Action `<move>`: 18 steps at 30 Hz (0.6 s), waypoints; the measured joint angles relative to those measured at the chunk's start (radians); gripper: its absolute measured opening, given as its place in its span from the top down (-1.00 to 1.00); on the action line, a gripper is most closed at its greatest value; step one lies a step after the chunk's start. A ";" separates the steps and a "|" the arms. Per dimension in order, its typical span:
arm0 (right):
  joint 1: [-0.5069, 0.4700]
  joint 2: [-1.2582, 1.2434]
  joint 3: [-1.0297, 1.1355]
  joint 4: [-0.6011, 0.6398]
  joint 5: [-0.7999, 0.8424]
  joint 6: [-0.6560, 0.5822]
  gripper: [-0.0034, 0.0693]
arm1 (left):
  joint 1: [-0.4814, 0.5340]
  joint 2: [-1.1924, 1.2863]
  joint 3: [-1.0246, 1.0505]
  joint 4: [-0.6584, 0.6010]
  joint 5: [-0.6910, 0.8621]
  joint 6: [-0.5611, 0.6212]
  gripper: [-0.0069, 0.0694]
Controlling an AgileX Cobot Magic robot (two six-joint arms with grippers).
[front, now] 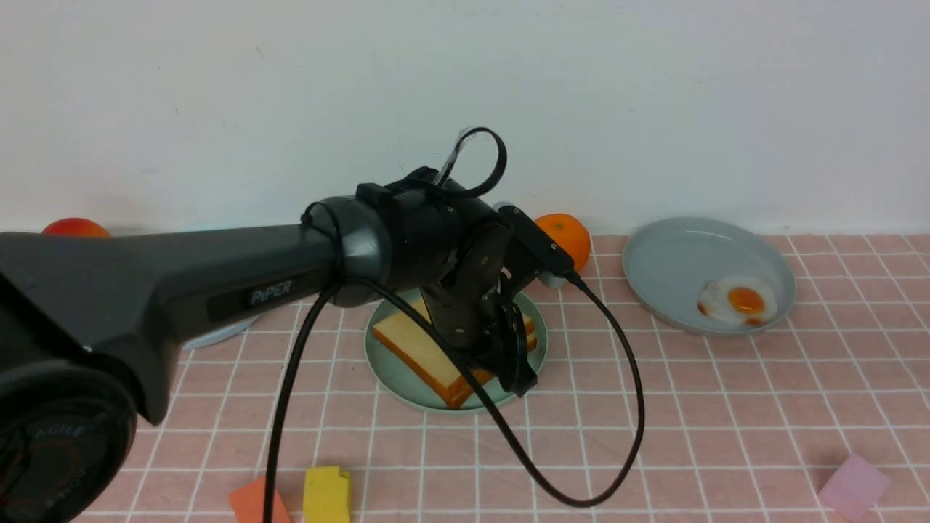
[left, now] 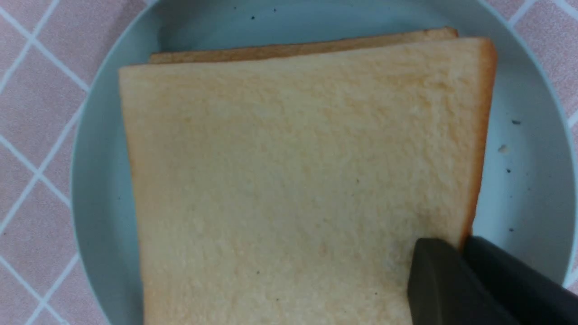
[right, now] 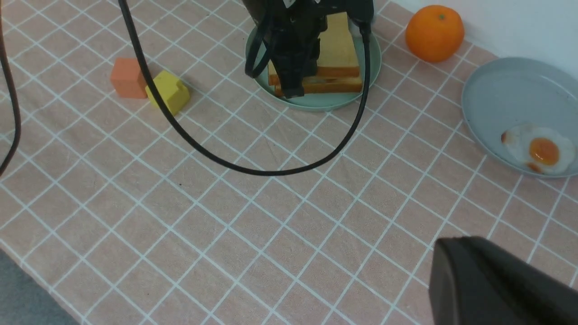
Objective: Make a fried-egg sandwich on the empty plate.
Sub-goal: Use the left arm to place a slice of bread on the fried egg in the middle
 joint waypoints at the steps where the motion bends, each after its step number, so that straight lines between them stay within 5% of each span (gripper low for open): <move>1: 0.000 0.000 0.000 0.000 0.000 0.000 0.84 | 0.000 0.000 0.000 0.004 -0.002 0.000 0.70; 11: 0.000 0.000 0.000 0.000 0.000 0.000 0.83 | 0.000 0.000 0.000 0.044 -0.056 0.000 0.17; 18: 0.000 0.000 0.000 0.000 0.000 0.000 0.82 | 0.000 0.000 0.000 0.036 -0.052 -0.061 0.04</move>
